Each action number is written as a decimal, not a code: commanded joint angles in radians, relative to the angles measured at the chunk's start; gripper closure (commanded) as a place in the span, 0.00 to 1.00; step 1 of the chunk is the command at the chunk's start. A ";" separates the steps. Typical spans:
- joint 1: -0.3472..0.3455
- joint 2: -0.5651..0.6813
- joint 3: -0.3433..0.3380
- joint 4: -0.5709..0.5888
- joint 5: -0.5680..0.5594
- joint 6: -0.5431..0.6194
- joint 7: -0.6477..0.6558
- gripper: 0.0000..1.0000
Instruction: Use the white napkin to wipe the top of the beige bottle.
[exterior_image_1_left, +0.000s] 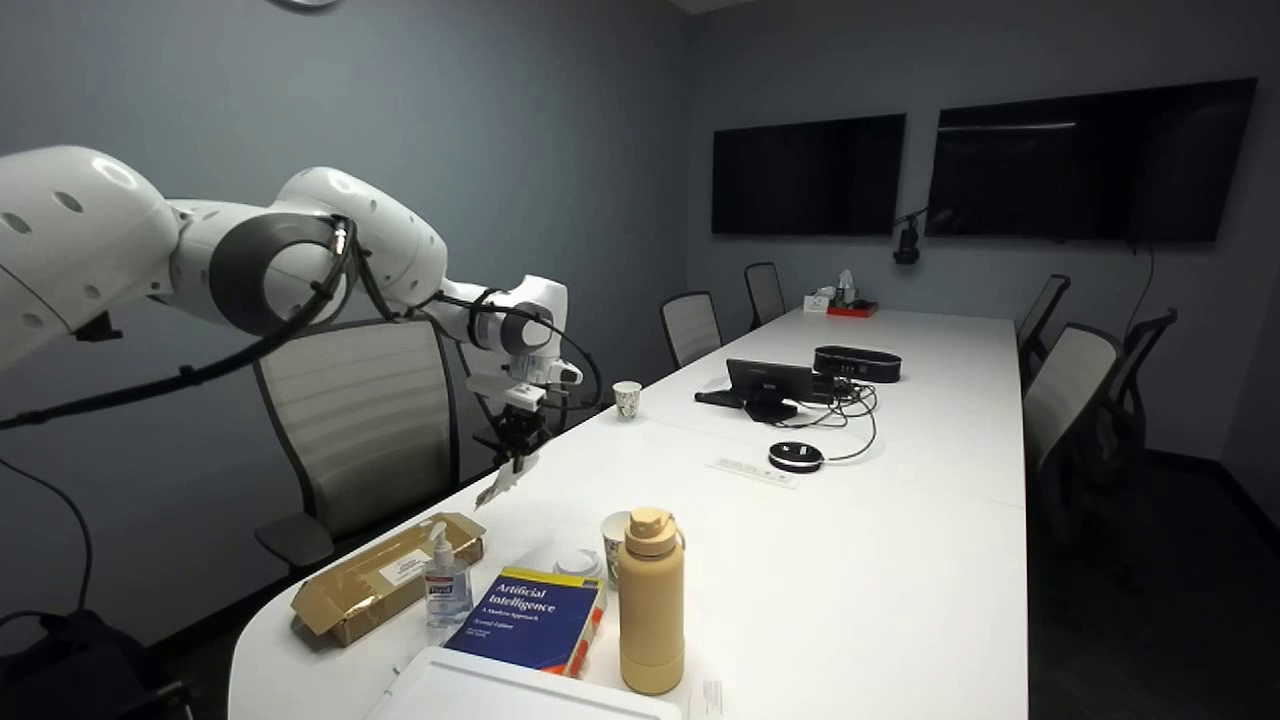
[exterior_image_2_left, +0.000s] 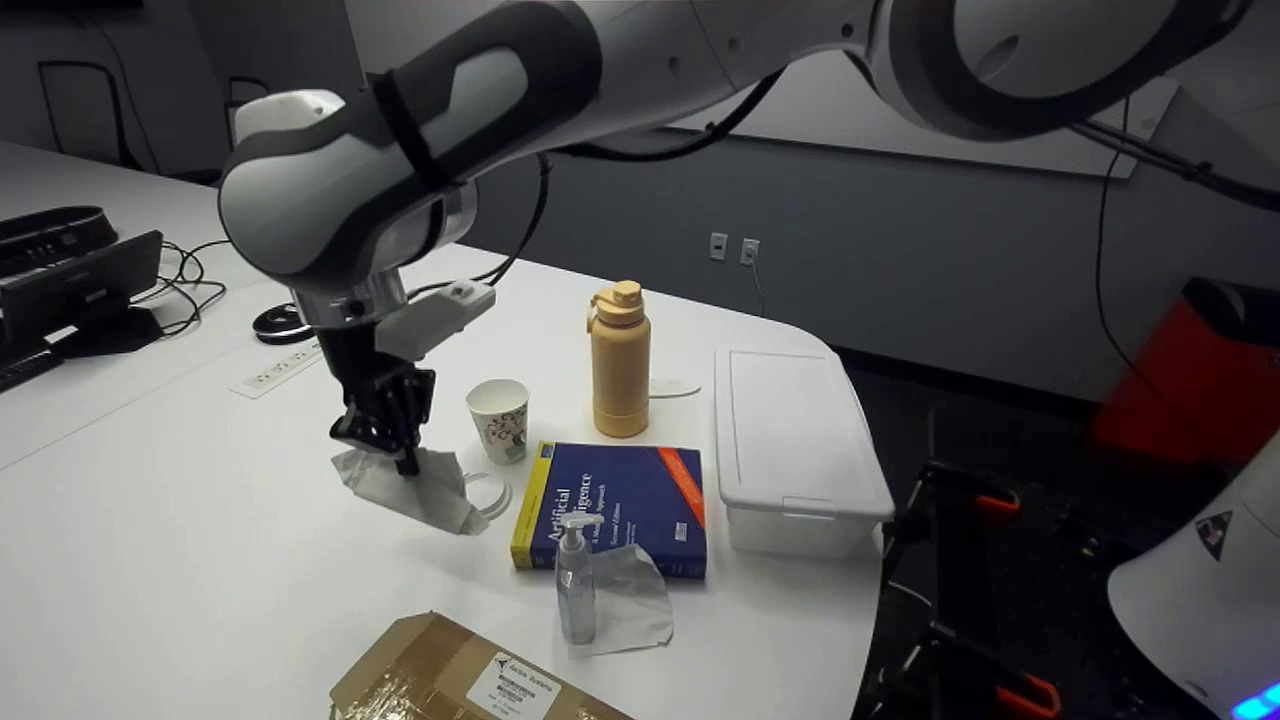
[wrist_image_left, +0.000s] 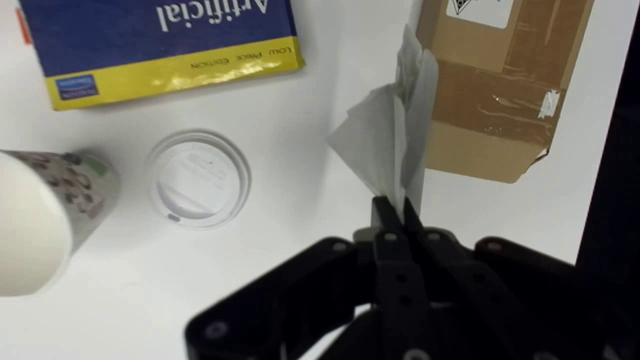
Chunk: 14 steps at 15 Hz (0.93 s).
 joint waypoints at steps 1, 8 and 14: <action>-0.009 -0.197 -0.060 -0.210 0.001 -0.008 0.119 0.99; -0.046 -0.458 -0.157 -0.503 0.011 -0.030 0.288 0.99; -0.065 -0.566 -0.219 -0.641 -0.010 -0.046 0.425 0.99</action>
